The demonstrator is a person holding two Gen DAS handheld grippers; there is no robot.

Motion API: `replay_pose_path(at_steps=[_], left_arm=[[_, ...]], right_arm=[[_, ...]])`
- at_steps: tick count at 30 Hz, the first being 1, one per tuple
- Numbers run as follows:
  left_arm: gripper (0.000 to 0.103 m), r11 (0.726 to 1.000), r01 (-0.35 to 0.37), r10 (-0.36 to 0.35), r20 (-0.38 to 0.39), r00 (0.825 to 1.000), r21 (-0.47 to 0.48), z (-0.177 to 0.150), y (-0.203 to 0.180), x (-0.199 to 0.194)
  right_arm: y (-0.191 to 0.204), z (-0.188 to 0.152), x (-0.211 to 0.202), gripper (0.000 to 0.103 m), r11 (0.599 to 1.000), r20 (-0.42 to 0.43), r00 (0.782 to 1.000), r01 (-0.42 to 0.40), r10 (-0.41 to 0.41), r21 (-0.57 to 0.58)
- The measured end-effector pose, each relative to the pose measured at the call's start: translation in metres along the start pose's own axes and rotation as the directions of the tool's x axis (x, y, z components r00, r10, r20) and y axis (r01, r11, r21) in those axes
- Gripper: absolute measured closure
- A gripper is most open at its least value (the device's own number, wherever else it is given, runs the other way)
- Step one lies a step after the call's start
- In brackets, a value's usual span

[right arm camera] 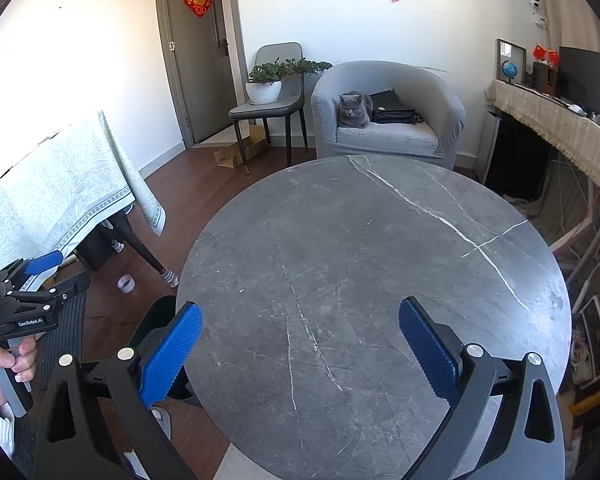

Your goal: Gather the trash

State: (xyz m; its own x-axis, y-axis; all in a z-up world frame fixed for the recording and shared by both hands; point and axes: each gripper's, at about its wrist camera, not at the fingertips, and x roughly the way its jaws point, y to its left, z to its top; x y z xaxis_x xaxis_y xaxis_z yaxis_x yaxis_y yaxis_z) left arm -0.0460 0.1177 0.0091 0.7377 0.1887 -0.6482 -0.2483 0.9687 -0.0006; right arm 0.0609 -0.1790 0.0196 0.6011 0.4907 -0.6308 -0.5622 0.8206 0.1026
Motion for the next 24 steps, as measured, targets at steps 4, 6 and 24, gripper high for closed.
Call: replay_pose_path(at_steps=[4,6,24], left_arm=[[0.005,1.0,0.004,-0.004,-0.004,1.0,-0.001,-0.0005,0.0002,0.0006],[0.005,1.0,0.002,-0.002,-0.006,1.0,0.002,-0.001,-0.0003,0.0013],[0.005,1.0,0.001,-0.001,-0.011,1.0,-0.001,0.0005,-0.0032,0.0024]], right_arm=[[0.0,0.0001,-0.0006,0.004,1.0,0.0,1.0,-0.013,0.013,0.004],[0.0002,0.0003,-0.0009,0.004,1.0,0.001,1.0,-0.011,0.011,0.002],[0.0049,0.0011,0.0004,0.004,1.0,-0.005,1.0,-0.013,0.013,-0.011]])
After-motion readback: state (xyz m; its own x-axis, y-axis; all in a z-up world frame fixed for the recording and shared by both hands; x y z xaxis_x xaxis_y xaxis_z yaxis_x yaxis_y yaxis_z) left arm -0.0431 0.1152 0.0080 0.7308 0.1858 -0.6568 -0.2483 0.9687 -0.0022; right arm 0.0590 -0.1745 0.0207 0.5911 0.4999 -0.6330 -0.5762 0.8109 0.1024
